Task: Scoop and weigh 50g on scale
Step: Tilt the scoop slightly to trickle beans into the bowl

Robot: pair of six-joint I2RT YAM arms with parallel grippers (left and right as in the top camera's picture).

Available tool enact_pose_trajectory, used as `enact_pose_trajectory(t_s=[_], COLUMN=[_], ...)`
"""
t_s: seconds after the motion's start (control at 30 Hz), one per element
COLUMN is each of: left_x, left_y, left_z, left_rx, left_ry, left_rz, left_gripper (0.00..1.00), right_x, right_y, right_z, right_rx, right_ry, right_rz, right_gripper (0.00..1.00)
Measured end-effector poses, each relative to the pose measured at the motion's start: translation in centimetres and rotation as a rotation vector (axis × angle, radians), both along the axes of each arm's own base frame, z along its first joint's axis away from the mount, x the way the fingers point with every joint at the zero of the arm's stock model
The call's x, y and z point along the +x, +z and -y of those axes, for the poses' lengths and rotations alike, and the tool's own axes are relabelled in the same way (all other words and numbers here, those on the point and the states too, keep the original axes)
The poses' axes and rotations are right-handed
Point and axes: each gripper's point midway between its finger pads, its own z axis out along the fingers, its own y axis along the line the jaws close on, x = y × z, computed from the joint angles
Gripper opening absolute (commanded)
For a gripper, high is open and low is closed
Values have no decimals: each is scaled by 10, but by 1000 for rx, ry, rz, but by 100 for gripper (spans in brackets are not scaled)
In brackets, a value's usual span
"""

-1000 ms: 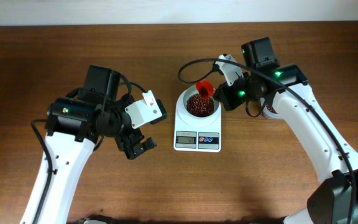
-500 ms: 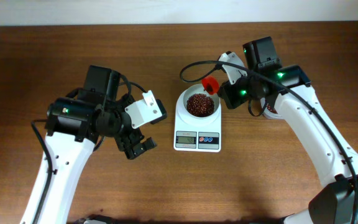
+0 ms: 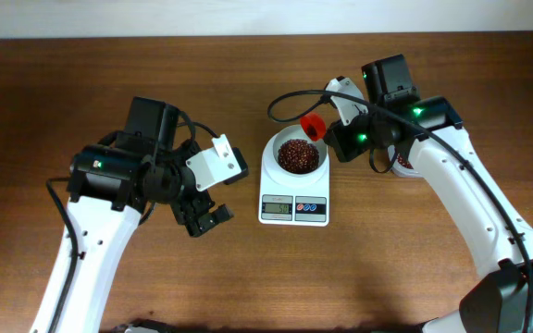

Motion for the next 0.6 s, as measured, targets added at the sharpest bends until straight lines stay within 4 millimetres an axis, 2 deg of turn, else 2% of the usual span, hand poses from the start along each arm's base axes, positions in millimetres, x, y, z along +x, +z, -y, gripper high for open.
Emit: enact_pose_trajectory(t_s=[0.6], left_x=[0], left_y=[0], left_z=[0], left_rx=[0], left_ry=[0], left_rz=[0], left_gripper=[99], right_x=[-7], right_y=[5], right_z=[-13], right_rx=[93], right_ry=[-6], right_rz=[-53], right_gripper=[4])
